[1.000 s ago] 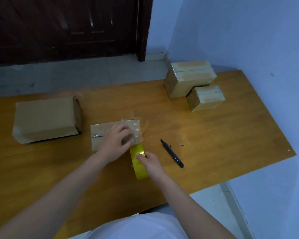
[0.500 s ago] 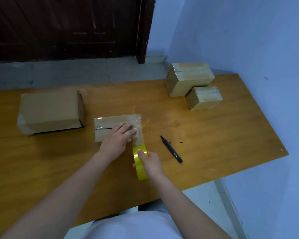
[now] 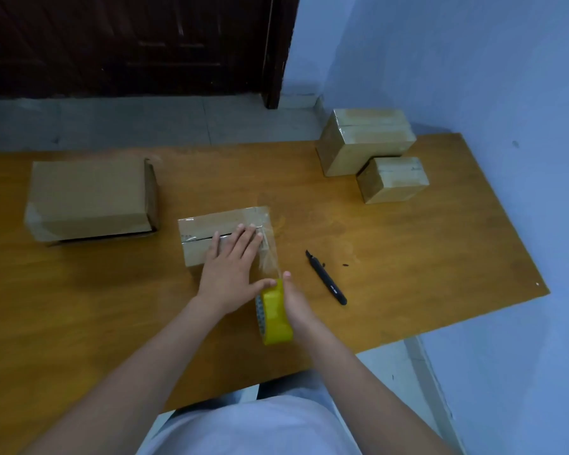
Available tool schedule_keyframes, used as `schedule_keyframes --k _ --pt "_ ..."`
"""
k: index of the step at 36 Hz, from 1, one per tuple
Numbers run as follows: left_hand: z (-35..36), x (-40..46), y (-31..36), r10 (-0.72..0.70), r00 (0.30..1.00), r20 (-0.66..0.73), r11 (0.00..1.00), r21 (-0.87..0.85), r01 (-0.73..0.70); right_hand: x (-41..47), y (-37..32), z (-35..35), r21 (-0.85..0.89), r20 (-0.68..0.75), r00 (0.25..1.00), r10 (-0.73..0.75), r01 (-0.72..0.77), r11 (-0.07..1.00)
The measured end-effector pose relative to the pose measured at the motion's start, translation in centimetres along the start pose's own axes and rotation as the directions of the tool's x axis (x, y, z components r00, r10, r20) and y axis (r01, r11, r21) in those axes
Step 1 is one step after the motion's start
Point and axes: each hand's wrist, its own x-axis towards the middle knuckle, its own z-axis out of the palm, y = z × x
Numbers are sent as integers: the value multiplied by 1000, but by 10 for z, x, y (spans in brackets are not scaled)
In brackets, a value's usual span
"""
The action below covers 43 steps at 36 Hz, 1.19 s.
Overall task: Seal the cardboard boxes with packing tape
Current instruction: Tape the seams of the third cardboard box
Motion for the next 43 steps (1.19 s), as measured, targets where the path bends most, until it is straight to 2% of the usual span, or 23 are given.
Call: schedule_keyframes --k 2,4,5,7,10,14,16,18,20,23,26,27,29,32,39,41,43 --pt "1 2 -2 4 1000 5 1000 0 -4 7 1 -12 -122 -88 991 -101 90 988" --pt "0 2 -4 4 1000 6 1000 -8 -4 23 4 -31 -297 -282 929 -239 153 943" --pt "0 2 -5 3 1000 5 1000 -14 -3 32 6 -41 -397 -353 888 -295 143 907" --pt "0 1 -4 -1 1000 9 1000 -14 1 47 8 -60 -593 -383 848 -365 77 801" --pt "0 1 -4 -11 1000 6 1000 -7 11 63 13 -76 -782 -311 881 -356 -24 623" --pt "0 1 -5 1 1000 -3 1000 -5 -2 75 22 -83 -931 -187 890 -416 -25 364" --pt "-1 1 -5 8 1000 -3 1000 -11 -8 76 19 -88 -925 -151 882 -447 33 378" --pt "-2 1 -5 9 1000 5 1000 -15 -9 71 13 -92 -858 -93 870 -484 176 483" --pt "-2 1 -5 2 1000 20 1000 -18 -2 62 6 -96 -805 11 813 -582 352 477" --pt "-2 1 -5 2 1000 31 1000 -6 -2 46 0 -98 -792 176 692 -700 522 317" --pt "-2 1 -6 3 1000 30 1000 3 -3 31 -2 -99 -804 297 500 -814 591 70" --pt "-2 2 -6 5 1000 26 1000 2 -5 27 -3 -99 -798 322 464 -825 602 26" --pt "-2 1 -6 3 1000 14 1000 -9 -2 23 -5 -97 -791 357 436 -826 611 -19" --pt "-3 1 -5 9 1000 7 1000 -22 -9 20 -11 -91 -804 379 452 -807 593 -46" --pt "-5 0 -5 4 1000 28 1000 -16 -3 18 -19 -80 -869 375 545 -750 488 -80" --pt "-5 0 -5 3 999 44 1000 -1 -3 23 -19 -80 -920 297 634 -714 390 -36" --pt "-5 -1 -4 5 999 38 1000 9 -5 31 -19 -83 -959 163 749 -642 273 75"
